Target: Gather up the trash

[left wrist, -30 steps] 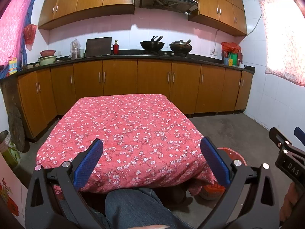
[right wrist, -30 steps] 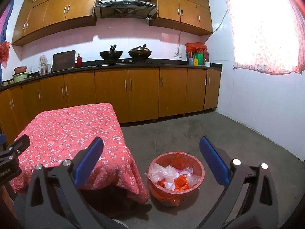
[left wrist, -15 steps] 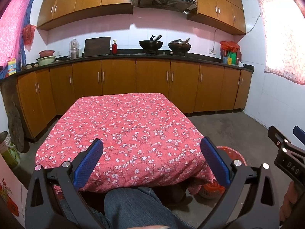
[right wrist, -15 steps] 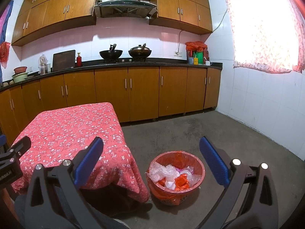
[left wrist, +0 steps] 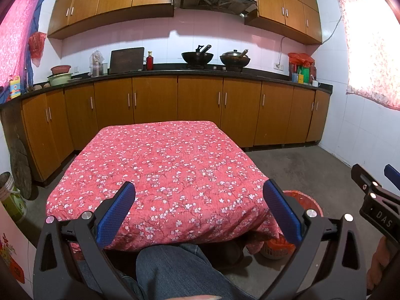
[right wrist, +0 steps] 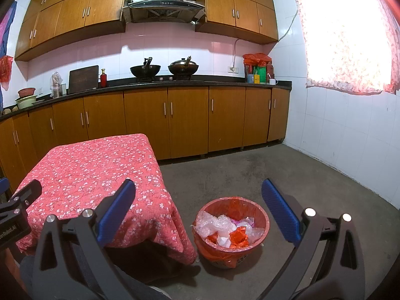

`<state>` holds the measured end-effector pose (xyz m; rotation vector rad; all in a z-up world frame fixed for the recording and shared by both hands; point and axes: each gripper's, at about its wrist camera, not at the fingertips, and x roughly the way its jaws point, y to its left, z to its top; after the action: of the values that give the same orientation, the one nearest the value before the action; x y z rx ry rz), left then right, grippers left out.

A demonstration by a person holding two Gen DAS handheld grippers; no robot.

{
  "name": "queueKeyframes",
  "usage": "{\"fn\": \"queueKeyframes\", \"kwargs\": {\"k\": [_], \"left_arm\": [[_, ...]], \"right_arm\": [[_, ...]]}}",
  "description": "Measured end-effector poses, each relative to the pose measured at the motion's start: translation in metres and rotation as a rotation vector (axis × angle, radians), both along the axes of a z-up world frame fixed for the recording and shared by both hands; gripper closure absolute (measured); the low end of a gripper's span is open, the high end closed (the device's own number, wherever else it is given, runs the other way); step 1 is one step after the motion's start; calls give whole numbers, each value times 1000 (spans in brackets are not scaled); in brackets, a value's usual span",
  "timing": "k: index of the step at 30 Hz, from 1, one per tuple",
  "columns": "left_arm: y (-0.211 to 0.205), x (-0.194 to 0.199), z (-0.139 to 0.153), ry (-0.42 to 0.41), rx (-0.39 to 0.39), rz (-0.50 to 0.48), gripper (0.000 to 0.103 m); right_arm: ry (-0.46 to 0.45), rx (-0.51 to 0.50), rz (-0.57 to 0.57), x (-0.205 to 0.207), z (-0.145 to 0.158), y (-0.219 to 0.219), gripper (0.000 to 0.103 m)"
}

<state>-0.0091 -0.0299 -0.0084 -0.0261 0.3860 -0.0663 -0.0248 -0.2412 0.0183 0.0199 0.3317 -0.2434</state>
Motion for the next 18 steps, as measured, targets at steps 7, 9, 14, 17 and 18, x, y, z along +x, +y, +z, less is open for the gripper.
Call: {"fn": "queueKeyframes", "kwargs": {"k": [7,9,14,17,18], "left_arm": [[0,0,0,2,-1,1,2],[2,1,-2,5,-2,-4,2],[3,1,-5,6,-2,-6,2],[4,2,-4,6,-1,-6,2],[4,2,-4,7,-2,-6,2]], "right_arm": [[0,1,0,0,0,0,4],[1,1,-1,0,0,0,4],[0,1,-1,-1,-1,2,4],[1,1,-1,0,0,1,4],[1,2,-1,0,0,2,4]]}}
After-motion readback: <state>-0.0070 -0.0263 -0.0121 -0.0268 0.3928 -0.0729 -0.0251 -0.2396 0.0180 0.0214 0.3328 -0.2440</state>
